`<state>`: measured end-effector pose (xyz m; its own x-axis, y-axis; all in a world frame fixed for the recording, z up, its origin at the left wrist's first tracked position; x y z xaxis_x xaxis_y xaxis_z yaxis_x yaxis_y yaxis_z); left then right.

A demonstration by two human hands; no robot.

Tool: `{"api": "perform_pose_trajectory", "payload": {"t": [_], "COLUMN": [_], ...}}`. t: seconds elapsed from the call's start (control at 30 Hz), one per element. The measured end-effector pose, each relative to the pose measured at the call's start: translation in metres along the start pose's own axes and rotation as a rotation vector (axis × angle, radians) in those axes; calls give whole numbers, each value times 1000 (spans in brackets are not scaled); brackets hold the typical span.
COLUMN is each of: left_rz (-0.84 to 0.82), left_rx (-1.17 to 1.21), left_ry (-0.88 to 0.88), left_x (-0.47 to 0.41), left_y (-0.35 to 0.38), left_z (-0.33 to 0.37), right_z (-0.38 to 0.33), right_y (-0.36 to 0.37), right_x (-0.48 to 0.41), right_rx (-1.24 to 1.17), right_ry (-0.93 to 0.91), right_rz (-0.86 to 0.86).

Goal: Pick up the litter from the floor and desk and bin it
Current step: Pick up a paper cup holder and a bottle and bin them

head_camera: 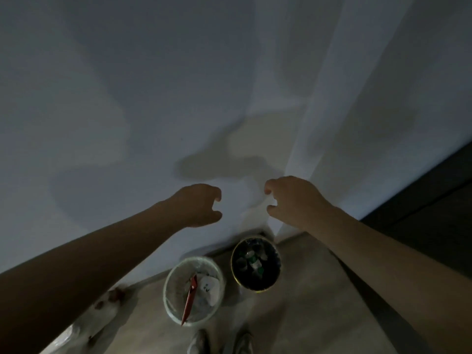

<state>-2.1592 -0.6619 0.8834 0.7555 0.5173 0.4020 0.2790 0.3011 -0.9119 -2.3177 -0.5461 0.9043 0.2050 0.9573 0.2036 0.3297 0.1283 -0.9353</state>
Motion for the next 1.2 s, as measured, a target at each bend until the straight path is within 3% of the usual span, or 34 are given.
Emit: {"api": "perform_pose_trajectory", "payload": {"t": [0.2,0.53,0.8,1.2], "left_rz": [178,369,433,456], "left_rx": [4,9,27,90], "left_ry": [-152,-531,-862,-1330], "left_x": [65,245,442,735], "left_y": [-68,-119,-80,36], "left_z": [-22,-91,-122,-94], "right_z": [-61,-242,-406,-623], "right_y": [-73,-132,-108,-14], "right_x": [-8,8,84,264], "right_rx": [93,89,69,37], "right_ry": [-181,-615,-932,-1358], "right_rz": [113,225,190,-11]}}
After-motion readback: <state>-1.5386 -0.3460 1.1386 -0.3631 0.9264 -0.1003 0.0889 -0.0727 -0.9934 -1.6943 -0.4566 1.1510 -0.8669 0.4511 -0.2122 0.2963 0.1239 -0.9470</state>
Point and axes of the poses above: each hand's wrist, its own x-axis away from the middle knuckle, its own y-axis out of the palm, z = x × y, the point moved 3 cm from there along -x, towards the middle knuckle, and after that the axes turned 6 degrees about -x, right-handed, at the moved point
